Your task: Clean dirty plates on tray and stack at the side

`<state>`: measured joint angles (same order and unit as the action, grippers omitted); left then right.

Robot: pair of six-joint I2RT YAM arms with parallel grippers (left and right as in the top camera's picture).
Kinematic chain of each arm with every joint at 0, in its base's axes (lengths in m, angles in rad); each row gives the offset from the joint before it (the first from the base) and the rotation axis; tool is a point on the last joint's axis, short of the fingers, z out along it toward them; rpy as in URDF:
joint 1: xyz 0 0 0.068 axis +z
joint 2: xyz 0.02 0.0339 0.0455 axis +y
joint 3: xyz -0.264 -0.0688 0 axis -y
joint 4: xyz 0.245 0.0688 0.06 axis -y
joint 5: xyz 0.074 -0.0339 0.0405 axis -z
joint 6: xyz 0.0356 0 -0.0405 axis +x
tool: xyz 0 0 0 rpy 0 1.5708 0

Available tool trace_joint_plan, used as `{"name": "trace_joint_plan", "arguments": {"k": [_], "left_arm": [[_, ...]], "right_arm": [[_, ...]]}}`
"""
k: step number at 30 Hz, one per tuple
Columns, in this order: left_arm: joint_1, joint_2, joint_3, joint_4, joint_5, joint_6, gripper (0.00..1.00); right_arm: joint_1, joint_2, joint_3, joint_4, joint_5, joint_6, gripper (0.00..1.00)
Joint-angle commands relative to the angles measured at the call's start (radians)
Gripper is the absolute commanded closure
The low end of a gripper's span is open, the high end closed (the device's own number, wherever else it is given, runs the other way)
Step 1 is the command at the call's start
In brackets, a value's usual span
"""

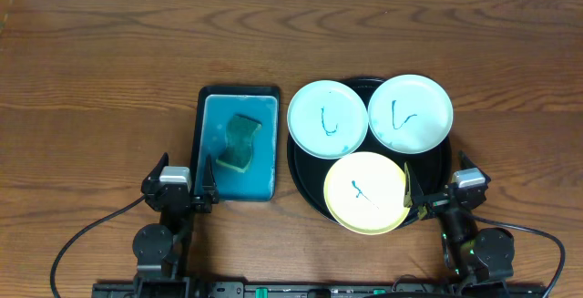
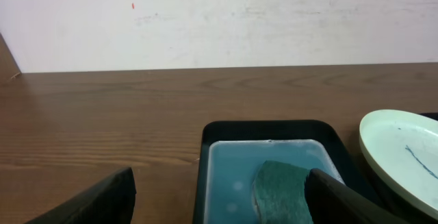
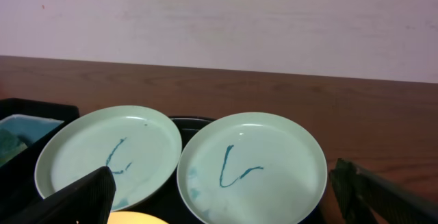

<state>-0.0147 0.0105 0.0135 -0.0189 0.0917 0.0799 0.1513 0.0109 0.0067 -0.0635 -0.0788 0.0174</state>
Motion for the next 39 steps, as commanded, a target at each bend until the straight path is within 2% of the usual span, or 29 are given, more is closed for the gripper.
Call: {"name": "trace_joint_plan", "arguments": {"k": [1, 4, 14, 23, 26, 34, 39], "left_arm": [[0.005, 0.001, -0.010, -0.043, 0.028, 0.013, 0.20], [0.005, 0.001, -0.008, -0.041, 0.028, 0.008, 0.20], [0.005, 0.024, 0.050, -0.063, 0.028, -0.142, 0.20], [0.005, 0.198, 0.236, -0.246, 0.028, -0.165, 0.20], [0.005, 0.306, 0.333, -0.312, 0.029, -0.165, 0.20], [0.005, 0.567, 0.578, -0.518, 0.032, -0.164, 0.20], [0.005, 0.723, 0.750, -0.687, 0.032, -0.164, 0.20]], "right_arm": [[0.013, 0.000, -0.001, 0.006, 0.003, -0.007, 0.01], [0.013, 0.000, -0.001, 0.006, 0.014, -0.006, 0.01], [0.013, 0.001, 0.002, -0.012, 0.018, 0.085, 0.01], [0.013, 0.010, 0.104, -0.189, 0.032, 0.124, 0.01], [0.013, 0.042, 0.164, -0.262, 0.064, 0.124, 0.01], [0.013, 0.284, 0.335, -0.356, 0.074, 0.125, 0.01], [0.013, 0.535, 0.524, -0.464, 0.074, 0.125, 0.01]]}}
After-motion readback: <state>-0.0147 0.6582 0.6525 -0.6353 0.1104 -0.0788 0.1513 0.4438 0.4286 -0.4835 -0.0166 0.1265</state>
